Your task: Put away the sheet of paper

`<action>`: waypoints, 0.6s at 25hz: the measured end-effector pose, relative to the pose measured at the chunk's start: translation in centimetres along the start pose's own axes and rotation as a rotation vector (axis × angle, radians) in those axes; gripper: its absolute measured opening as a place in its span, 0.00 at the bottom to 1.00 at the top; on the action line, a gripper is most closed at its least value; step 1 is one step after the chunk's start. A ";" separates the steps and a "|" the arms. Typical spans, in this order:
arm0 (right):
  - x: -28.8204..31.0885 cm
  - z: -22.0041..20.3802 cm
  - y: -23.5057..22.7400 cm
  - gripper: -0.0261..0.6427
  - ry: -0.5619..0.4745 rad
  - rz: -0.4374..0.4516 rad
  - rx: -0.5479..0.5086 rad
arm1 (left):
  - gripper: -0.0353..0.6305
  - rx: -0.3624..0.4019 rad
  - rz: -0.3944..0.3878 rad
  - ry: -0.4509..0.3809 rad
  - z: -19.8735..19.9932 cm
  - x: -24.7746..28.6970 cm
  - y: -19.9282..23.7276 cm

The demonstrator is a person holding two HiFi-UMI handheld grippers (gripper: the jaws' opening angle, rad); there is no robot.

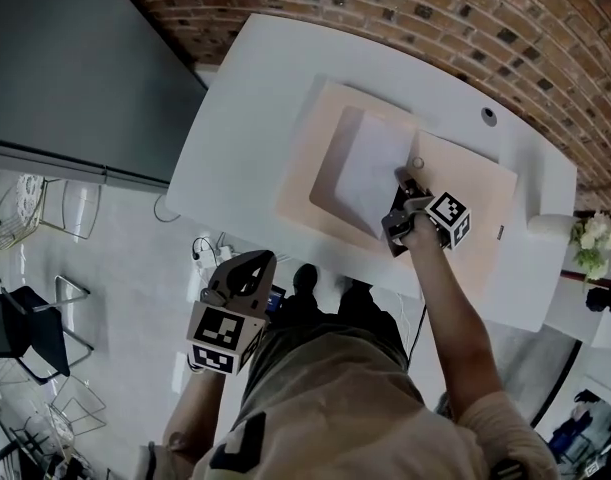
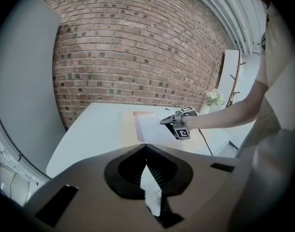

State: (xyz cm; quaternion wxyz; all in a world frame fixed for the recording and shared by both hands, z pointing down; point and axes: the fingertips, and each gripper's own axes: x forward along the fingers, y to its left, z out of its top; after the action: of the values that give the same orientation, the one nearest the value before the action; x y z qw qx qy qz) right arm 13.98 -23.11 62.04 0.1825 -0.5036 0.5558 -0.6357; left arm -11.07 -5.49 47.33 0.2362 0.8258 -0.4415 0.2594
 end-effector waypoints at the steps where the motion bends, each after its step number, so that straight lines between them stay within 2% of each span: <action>1: 0.1 0.0 0.1 0.07 0.002 -0.001 -0.002 | 0.07 -0.001 0.001 0.000 0.0 0.0 0.1; 15: 0.9 -0.9 0.1 0.07 0.014 -0.032 0.006 | 0.07 -0.019 -0.001 0.004 -0.3 0.9 0.6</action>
State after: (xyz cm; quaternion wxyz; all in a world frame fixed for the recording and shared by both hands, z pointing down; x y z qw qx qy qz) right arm 12.81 -23.39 62.40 0.1697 -0.5076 0.5471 -0.6437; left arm -11.22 -6.13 48.20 0.2452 0.8233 -0.4429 0.2567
